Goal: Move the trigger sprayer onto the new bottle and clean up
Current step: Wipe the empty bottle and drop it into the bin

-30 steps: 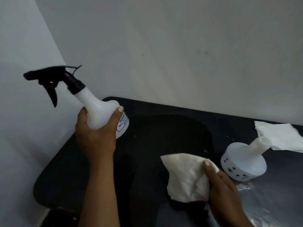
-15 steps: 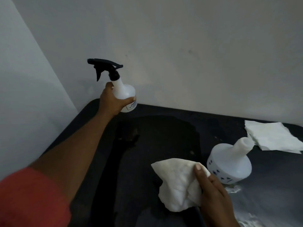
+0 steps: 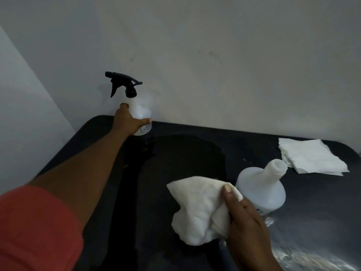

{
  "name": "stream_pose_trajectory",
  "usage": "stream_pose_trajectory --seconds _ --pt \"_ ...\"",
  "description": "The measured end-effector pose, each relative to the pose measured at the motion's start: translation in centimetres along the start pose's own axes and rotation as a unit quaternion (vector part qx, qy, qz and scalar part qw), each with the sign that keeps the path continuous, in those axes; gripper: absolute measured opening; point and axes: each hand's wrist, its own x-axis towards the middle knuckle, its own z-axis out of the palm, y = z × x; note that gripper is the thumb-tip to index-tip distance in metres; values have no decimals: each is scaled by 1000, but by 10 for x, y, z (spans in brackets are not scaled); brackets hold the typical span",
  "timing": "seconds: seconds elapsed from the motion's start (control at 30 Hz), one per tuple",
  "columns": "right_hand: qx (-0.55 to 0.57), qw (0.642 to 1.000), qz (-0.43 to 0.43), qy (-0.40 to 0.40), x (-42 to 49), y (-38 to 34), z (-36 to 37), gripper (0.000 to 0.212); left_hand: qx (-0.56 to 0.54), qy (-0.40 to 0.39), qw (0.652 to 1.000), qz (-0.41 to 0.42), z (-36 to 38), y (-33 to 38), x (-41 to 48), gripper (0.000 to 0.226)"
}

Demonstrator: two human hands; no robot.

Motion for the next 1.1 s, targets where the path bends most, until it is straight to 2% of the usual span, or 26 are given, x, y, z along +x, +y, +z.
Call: stream_pose_trajectory --seconds 0.1,0.2,0.27,0.33,0.37,0.43,0.47,0.5,0.6,0.7,0.77,0.8,0.87,0.93,1.03,1.1 --pt "-1 1000 0 7 7 -5 -3 50 -1 7 996 -90 2 13 -12 103" --pt "7 999 -32 24 14 -11 -7 38 24 16 987 -160 3 28 -38 105" --pt "26 998 -53 26 17 -19 -11 35 15 37 991 -126 3 39 -62 95" --pt "52 995 -69 43 18 -27 -12 36 -64 51 995 -55 1 55 -92 75" --pt "65 994 -73 48 18 -31 -13 37 -121 25 992 -31 0 66 -108 61" --pt "89 992 -77 47 16 -38 -13 36 -215 -79 973 -14 6 88 -137 30" --pt "104 991 -72 52 14 -40 -12 35 -236 -136 962 -4 13 94 -148 19" --pt "119 988 -70 63 11 -43 -14 34 -243 -180 953 11 22 101 -159 18" --pt "158 981 -77 86 5 -54 -21 32 -220 -254 941 33 42 109 -185 33" --pt "215 970 -78 88 -3 -72 -36 26 -172 -313 934 23 60 109 -214 27" --pt "230 969 -78 43 -8 -86 -45 15 -114 -355 919 126 75 114 -229 43" --pt "226 971 -79 23 -10 -92 -52 18 -99 -375 905 177 84 121 -237 45" --pt "222 972 -79 -6 -15 -104 -67 38 -79 -382 896 212 106 130 -251 69" --pt "227 970 -83 -8 -19 -114 -86 42 -81 -333 921 186 123 133 -257 91" --pt "225 969 -100 13 -25 -121 -117 26 -45 -278 936 209 131 137 -260 62" --pt "224 968 -105 37 -29 -122 -139 23 -18 -274 936 220 133 139 -261 56"
